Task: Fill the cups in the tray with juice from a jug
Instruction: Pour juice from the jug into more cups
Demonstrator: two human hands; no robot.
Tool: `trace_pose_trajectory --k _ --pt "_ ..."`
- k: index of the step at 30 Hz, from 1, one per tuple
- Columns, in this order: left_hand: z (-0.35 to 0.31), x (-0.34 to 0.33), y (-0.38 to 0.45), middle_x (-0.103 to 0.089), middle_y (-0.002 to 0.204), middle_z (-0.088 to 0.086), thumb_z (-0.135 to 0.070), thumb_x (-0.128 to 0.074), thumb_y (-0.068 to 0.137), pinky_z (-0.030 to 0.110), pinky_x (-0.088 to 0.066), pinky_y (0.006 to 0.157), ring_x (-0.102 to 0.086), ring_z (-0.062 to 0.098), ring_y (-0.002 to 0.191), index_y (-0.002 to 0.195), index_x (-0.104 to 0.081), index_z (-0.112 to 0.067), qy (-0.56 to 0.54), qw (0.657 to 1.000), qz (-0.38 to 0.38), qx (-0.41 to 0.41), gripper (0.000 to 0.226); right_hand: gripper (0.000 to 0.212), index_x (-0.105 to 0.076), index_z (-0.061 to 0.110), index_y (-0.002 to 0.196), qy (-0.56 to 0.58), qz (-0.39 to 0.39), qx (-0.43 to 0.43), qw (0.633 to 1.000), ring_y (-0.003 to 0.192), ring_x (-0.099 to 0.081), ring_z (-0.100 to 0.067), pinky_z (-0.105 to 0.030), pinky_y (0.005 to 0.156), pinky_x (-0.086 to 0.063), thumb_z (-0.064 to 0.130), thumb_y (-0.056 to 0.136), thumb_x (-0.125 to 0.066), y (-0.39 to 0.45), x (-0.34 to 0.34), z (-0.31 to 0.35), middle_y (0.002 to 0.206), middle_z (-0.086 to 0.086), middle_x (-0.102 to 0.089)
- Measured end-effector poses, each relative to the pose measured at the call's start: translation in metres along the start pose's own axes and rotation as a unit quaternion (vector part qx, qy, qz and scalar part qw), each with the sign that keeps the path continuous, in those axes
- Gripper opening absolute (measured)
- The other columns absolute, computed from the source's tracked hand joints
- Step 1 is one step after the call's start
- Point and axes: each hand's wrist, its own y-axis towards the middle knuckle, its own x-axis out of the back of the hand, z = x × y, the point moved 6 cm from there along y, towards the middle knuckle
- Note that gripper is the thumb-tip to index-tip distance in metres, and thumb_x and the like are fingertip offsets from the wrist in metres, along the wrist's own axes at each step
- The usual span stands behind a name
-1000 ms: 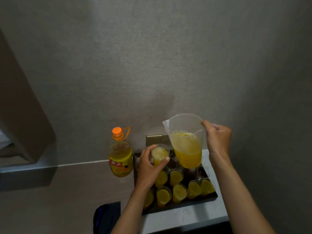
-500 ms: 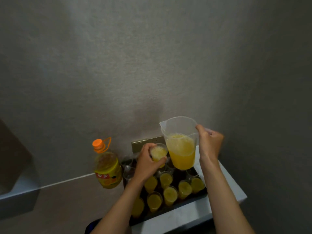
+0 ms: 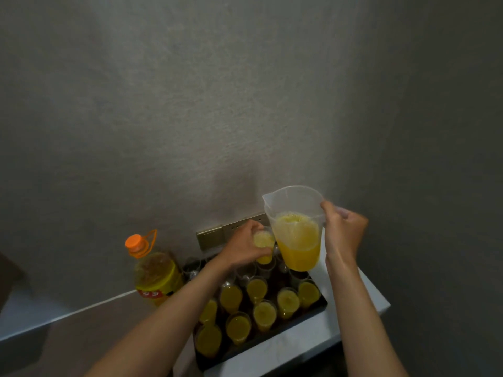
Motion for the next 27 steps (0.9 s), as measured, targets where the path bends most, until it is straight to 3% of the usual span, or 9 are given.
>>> trace_pose_trajectory --k 2,5,9,13,16,20,24,27 --pt "-0.001 -0.007 0.007 -0.058 0.132 -0.007 -0.049 -0.076 0.056 0.039 -0.056 0.095 -0.057 0.010 0.120 0.128 -0.053 -0.027 0.011 1.000 0.017 -0.005 0.079 0.033 -0.064 0.004 0.065 -0.003 -0.006 -0.009 1.000 0.058 -0.041 -0.018 -0.035 0.061 -0.043 0.033 0.080 -0.072 0.005 0.007 -0.005 0.059 -0.007 -0.044" --pt "0.002 -0.019 0.016 -0.057 0.135 -0.007 -0.035 -0.081 0.066 0.036 -0.055 0.098 -0.056 0.012 0.122 0.134 -0.052 -0.025 0.042 0.998 0.042 -0.012 0.074 0.032 -0.060 0.009 0.061 -0.003 -0.010 -0.004 1.000 0.057 -0.039 -0.018 -0.035 0.059 -0.040 0.030 0.082 -0.072 0.011 0.017 -0.008 0.057 -0.006 -0.042" --pt "0.008 -0.038 0.024 -0.059 0.128 -0.006 -0.027 -0.085 0.073 0.021 -0.045 0.084 -0.056 0.011 0.114 0.129 -0.053 -0.024 0.118 0.989 0.083 -0.033 0.064 0.039 -0.054 0.005 0.057 -0.004 -0.019 -0.004 1.000 0.055 -0.037 -0.019 -0.033 0.058 -0.039 0.025 0.085 -0.072 0.020 0.030 -0.014 0.056 -0.005 -0.040" --pt "0.011 -0.054 0.029 -0.057 0.132 -0.005 -0.039 -0.082 0.070 0.036 -0.053 0.096 -0.055 0.014 0.116 0.134 -0.050 -0.027 0.192 0.971 0.134 -0.050 0.072 0.041 -0.058 -0.007 0.063 -0.003 -0.027 -0.012 1.000 0.056 -0.042 -0.020 -0.033 0.061 -0.044 0.024 0.087 -0.072 0.027 0.038 -0.022 0.058 -0.008 -0.046" --pt "0.011 -0.064 0.036 -0.057 0.131 0.000 -0.040 -0.084 0.071 0.041 -0.052 0.096 -0.057 0.019 0.115 0.131 -0.051 -0.022 0.245 0.954 0.160 -0.068 0.071 0.031 -0.061 0.008 0.062 -0.003 -0.037 -0.021 0.999 0.056 -0.038 -0.019 -0.032 0.059 -0.041 0.022 0.087 -0.073 0.032 0.044 -0.026 0.057 -0.006 -0.042" --pt "0.010 -0.080 0.044 -0.055 0.134 0.006 -0.039 -0.083 0.077 0.037 -0.046 0.099 -0.052 0.024 0.120 0.130 -0.054 -0.014 0.322 0.921 0.190 -0.109 0.065 0.036 -0.055 0.011 0.058 -0.004 -0.035 -0.020 0.999 0.054 -0.035 -0.018 -0.030 0.058 -0.039 0.018 0.089 -0.071 0.035 0.051 -0.031 0.053 -0.005 -0.039" --pt "0.015 -0.091 0.051 -0.052 0.124 -0.001 -0.053 -0.079 0.068 0.043 -0.051 0.092 -0.050 0.023 0.114 0.122 -0.052 -0.026 0.355 0.904 0.204 -0.124 0.066 0.042 -0.058 -0.009 0.062 -0.004 -0.031 -0.022 0.999 0.054 -0.042 -0.019 -0.029 0.058 -0.046 0.019 0.091 -0.071 0.038 0.054 -0.038 0.055 -0.009 -0.048" --pt "0.020 -0.100 0.052 -0.048 0.127 -0.001 -0.044 -0.081 0.071 0.036 -0.049 0.084 -0.048 0.022 0.116 0.123 -0.051 -0.024 0.383 0.888 0.215 -0.139 0.063 0.045 -0.057 -0.018 0.071 0.000 -0.038 -0.027 0.999 0.055 -0.046 -0.019 -0.029 0.060 -0.048 0.020 0.091 -0.072 0.043 0.058 -0.044 0.058 -0.011 -0.051"
